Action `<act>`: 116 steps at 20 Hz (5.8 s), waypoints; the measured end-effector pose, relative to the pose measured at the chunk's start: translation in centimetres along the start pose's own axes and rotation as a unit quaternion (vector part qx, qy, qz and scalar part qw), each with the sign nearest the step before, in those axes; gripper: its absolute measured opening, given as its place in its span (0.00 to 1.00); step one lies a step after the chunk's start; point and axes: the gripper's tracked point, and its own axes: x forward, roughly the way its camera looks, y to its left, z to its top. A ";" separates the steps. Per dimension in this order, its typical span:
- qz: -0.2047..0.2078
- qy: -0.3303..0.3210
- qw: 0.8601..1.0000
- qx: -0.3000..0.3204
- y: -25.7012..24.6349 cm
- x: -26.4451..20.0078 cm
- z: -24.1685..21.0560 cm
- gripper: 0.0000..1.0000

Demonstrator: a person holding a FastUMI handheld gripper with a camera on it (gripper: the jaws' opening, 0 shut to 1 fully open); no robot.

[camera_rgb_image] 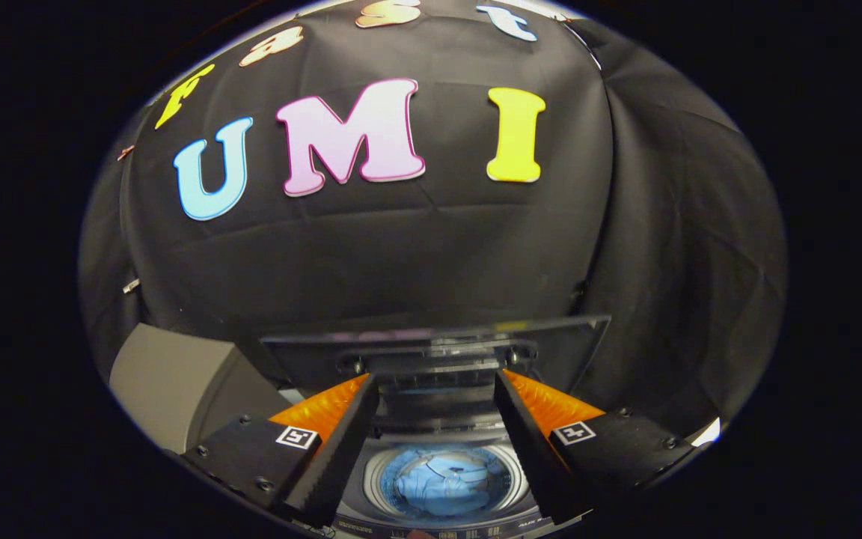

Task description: Put the clothes into the washing machine and then close the washing machine lid.

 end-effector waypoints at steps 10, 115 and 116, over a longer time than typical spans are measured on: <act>0.013 -0.011 1.000 0.017 1.0 7.5 3.4 0.98; 0.056 -0.269 0.961 -0.019 1.9 -21.0 11.0 0.97; 0.054 -0.269 0.961 -0.021 1.8 -21.2 11.1 0.97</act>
